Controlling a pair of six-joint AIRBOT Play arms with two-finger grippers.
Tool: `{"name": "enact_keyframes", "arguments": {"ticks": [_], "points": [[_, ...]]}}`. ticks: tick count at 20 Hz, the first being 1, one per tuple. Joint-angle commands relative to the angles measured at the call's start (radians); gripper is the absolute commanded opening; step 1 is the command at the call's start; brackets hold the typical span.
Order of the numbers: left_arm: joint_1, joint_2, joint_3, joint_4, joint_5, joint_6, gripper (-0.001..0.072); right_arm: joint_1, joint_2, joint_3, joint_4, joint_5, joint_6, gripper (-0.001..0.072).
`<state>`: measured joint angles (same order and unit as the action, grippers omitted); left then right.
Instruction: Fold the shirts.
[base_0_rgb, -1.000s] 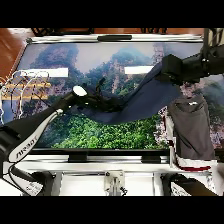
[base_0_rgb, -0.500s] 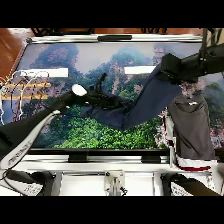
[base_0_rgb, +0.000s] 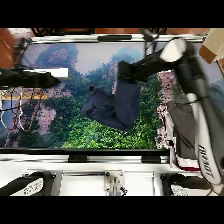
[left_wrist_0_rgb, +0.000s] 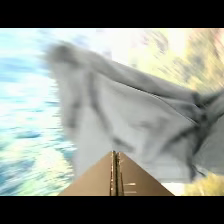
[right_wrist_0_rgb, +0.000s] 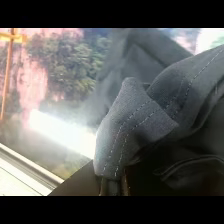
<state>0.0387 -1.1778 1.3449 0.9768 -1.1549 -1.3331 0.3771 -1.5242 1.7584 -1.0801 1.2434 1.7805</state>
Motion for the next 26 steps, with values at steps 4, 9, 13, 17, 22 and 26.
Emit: {"name": "enact_keyframes", "arguments": {"ticks": [4, 9, 13, 17, 22, 26], "points": [[0.239, 0.152, 0.000, 0.034, -0.164, 0.015, 0.0029, 0.137, -0.240, 0.000, 0.041, -0.269, 0.085, 0.0077], [0.220, 0.166, -0.001, 0.033, -0.172, 0.015, 0.0029, 0.174, -0.361, 0.000, 0.309, -0.403, 0.032, 0.0537], [0.212, 0.165, -0.027, 0.033, -0.157, 0.016, 0.0029, 0.108, -0.309, 0.000, 0.270, -0.219, -0.050, 0.0537], [0.212, 0.163, -0.059, 0.034, -0.136, 0.016, 0.0029, -0.035, -0.195, 0.000, -0.040, 0.121, -0.020, 0.0537], [0.212, 0.163, -0.058, 0.034, -0.130, 0.016, 0.0029, -0.186, -0.153, -0.077, -0.334, 0.466, -0.015, 0.0661], [0.212, 0.163, -0.058, 0.034, -0.128, 0.031, 0.0029, -0.189, -0.153, -0.291, -0.145, 0.280, -0.025, 0.0661]]}}
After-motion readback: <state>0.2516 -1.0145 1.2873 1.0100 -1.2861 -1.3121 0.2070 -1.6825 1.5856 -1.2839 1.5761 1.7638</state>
